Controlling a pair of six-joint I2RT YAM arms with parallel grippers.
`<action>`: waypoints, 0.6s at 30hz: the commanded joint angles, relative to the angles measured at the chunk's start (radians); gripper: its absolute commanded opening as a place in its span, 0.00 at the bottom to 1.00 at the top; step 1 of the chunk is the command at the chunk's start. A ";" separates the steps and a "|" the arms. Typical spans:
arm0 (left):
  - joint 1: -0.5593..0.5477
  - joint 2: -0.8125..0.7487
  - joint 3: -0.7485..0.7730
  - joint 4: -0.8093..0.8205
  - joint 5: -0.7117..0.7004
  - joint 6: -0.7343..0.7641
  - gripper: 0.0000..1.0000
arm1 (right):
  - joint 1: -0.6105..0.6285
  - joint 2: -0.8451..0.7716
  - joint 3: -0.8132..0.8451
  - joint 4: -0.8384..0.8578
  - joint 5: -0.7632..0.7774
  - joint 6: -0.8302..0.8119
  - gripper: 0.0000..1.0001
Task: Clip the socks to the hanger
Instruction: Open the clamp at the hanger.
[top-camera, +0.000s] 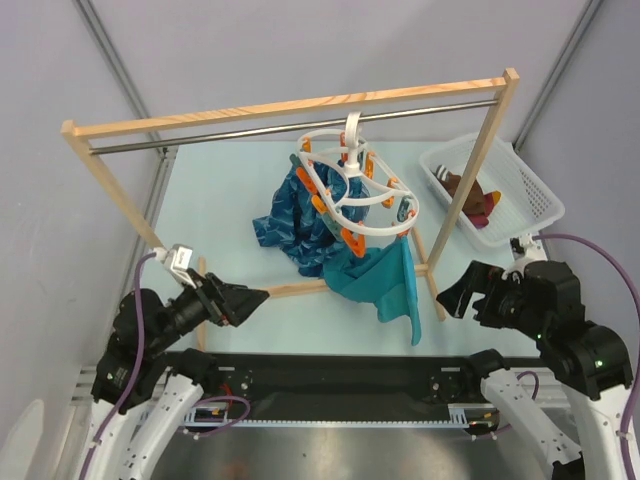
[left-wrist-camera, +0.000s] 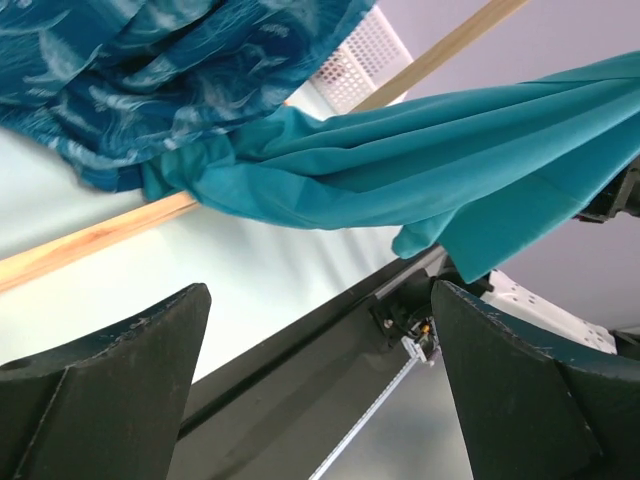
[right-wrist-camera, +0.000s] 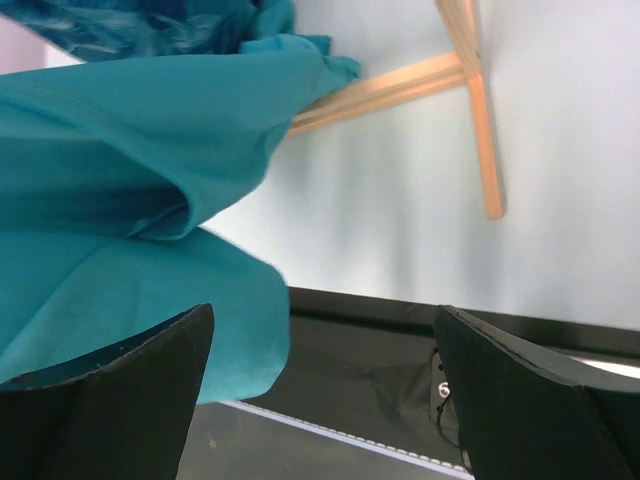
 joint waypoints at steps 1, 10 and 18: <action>0.007 0.053 0.048 0.076 0.060 0.004 0.98 | 0.005 0.017 0.132 0.019 -0.083 -0.099 0.98; 0.006 0.202 0.099 0.549 0.313 -0.174 0.82 | -0.110 0.169 0.436 0.157 -0.516 -0.154 0.83; -0.118 0.389 0.258 0.627 0.271 -0.084 0.74 | -0.189 0.281 0.627 0.224 -0.691 -0.074 0.77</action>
